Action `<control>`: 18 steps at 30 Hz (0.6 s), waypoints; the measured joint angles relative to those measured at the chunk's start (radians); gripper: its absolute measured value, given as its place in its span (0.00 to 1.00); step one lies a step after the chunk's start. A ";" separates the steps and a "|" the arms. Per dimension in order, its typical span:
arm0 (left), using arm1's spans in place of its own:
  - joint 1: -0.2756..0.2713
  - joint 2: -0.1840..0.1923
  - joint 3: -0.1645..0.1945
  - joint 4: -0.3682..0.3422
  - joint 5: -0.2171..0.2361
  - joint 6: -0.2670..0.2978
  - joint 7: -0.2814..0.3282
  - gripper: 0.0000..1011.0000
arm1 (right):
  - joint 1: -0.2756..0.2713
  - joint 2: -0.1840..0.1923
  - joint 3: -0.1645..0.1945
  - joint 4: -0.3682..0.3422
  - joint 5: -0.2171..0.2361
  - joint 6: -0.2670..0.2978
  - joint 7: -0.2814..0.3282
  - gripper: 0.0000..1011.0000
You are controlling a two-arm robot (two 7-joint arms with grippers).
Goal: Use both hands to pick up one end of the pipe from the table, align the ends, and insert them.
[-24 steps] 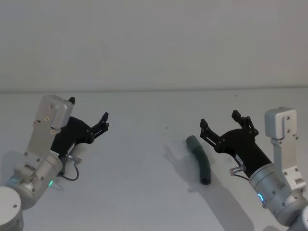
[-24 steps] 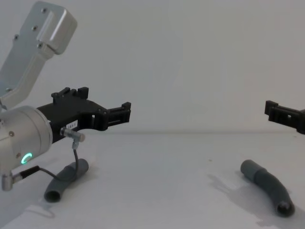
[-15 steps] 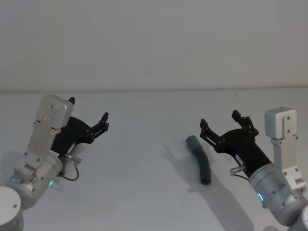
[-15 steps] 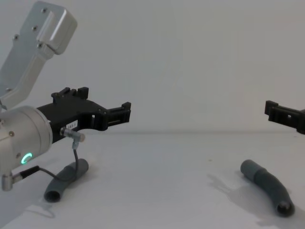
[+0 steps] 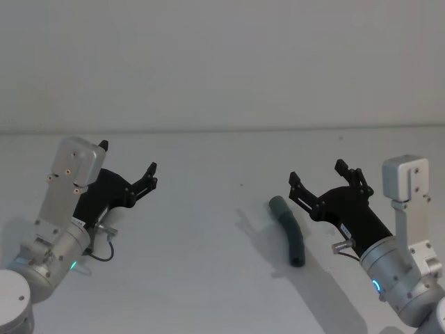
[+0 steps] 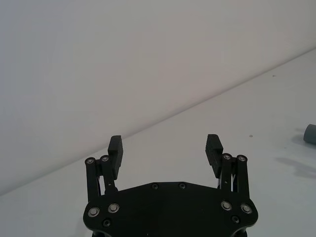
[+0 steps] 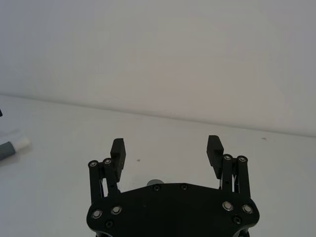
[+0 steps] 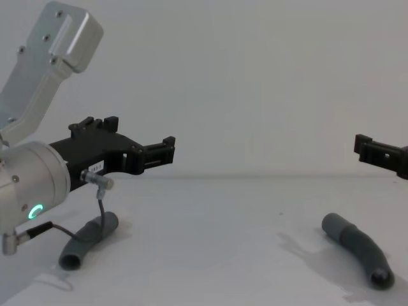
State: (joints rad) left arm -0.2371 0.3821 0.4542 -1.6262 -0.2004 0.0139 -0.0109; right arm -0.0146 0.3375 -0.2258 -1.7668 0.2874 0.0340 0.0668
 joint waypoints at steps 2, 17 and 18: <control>0.000 0.000 0.000 0.000 0.000 0.000 0.000 0.99 | 0.000 0.000 0.000 0.000 0.000 0.000 0.000 0.99; 0.000 0.000 0.000 0.000 0.000 0.000 0.000 0.99 | 0.000 0.000 0.000 0.000 0.000 0.000 0.000 0.99; 0.000 0.000 0.000 0.000 0.000 0.000 0.000 0.99 | 0.000 0.000 0.000 0.000 0.000 0.000 0.000 0.99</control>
State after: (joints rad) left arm -0.2371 0.3821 0.4542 -1.6262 -0.2004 0.0139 -0.0109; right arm -0.0146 0.3375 -0.2258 -1.7668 0.2874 0.0340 0.0668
